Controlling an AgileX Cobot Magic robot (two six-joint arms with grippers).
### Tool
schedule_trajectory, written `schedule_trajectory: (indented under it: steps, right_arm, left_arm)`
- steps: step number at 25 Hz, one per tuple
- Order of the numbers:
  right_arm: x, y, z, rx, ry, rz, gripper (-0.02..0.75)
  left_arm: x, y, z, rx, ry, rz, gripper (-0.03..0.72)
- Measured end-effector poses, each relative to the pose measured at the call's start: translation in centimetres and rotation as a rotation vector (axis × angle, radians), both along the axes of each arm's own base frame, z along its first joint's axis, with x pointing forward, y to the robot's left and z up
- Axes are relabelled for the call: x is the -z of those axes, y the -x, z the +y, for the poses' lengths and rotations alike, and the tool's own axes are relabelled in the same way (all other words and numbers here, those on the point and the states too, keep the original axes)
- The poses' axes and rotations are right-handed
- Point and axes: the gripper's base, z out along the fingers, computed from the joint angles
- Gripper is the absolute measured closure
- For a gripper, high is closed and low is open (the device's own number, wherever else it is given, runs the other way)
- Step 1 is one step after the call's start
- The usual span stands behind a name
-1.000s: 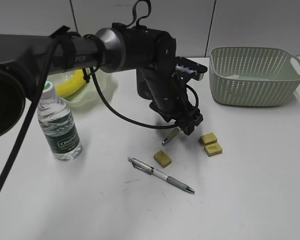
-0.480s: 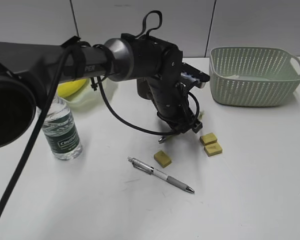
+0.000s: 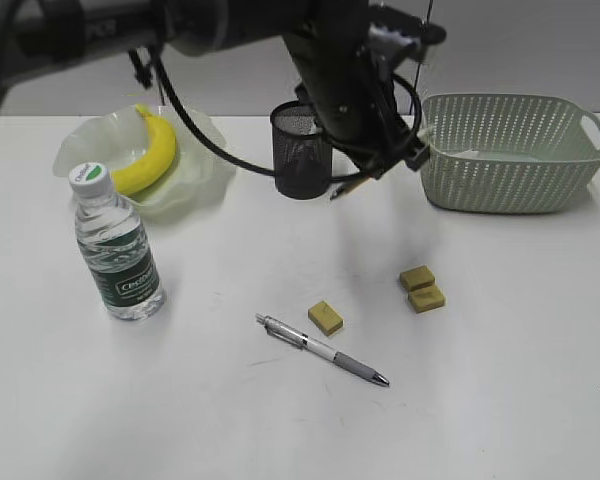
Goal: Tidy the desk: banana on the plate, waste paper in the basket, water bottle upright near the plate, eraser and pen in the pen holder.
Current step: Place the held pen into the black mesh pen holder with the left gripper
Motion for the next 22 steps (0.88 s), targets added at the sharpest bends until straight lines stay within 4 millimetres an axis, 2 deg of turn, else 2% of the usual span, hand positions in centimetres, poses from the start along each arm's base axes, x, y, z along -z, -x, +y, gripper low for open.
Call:
schedule_trajectory:
  steps: [4,6,9,16,22]
  right_arm:
    - [0.0,0.0,0.0,0.000,0.000,0.000,0.216]
    - [0.0,0.0,0.0,0.000,0.000,0.000,0.216]
    - [0.0,0.0,0.0,0.000,0.000,0.000,0.216]
    - [0.0,0.0,0.0,0.000,-0.001,0.000,0.216]
    - [0.0,0.0,0.0,0.000,-0.001,0.000,0.216]
  left_arm:
    - [-4.7,-0.4,1.9,-0.068,0.054,-0.102,0.603]
    - [-6.6,-1.3,3.1,-0.101,0.097,-0.177,0.603]
    - [-8.2,-3.3,5.1,-0.181,0.182,-0.254,0.603]
    - [-8.8,-8.2,9.9,-0.358,0.388,-0.356,0.603]
    - [-5.9,-9.2,10.4,-0.398,0.516,-0.411,0.603]
